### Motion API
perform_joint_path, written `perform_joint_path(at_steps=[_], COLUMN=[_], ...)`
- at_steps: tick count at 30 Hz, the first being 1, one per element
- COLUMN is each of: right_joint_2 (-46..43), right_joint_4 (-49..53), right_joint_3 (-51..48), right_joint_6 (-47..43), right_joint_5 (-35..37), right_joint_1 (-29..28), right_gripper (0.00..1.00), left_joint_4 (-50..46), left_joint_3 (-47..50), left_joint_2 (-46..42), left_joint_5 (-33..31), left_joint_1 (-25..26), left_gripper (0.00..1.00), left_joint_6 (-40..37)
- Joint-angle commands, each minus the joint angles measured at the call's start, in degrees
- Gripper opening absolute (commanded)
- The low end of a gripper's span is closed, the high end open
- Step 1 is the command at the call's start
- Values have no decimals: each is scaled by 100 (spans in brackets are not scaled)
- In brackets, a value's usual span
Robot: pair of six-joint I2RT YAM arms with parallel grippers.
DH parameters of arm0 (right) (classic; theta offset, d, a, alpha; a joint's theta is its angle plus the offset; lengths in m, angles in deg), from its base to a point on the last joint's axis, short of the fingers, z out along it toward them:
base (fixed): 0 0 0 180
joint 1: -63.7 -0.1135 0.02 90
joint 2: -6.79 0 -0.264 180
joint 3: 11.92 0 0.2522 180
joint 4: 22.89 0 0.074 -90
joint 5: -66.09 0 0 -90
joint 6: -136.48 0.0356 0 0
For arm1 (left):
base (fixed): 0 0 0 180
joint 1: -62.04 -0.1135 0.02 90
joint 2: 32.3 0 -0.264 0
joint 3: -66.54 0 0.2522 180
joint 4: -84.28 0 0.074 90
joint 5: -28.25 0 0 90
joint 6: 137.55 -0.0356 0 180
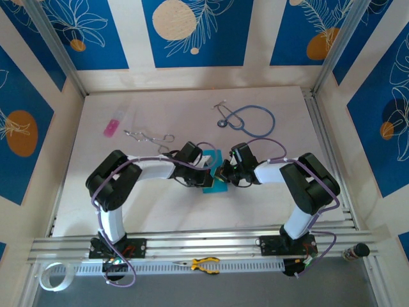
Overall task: Fold a paper plane with a square sheet of paper (pick it up from the middle)
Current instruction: Fold the triangle a second time at the center of the table.
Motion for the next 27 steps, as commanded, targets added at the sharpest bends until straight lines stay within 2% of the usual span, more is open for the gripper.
perform_joint_path(at_steps=[1, 21, 27], right_joint_2=[204, 281, 283], right_joint_4=[603, 681, 659], right_joint_3=[-183, -182, -194], right_joint_6=[-5, -86, -104], right_joint_5=[265, 250, 217], right_joint_1=[71, 126, 135], right_gripper=[0, 0, 0], left_joint_4=[-191, -192, 208], left_joint_3=[144, 1083, 1634], left_joint_2=[-10, -526, -817], left_joint_5=[-138, -281, -108], left_joint_1=[39, 40, 37], left_gripper=[0, 0, 0], left_joint_6=[-160, -73, 345])
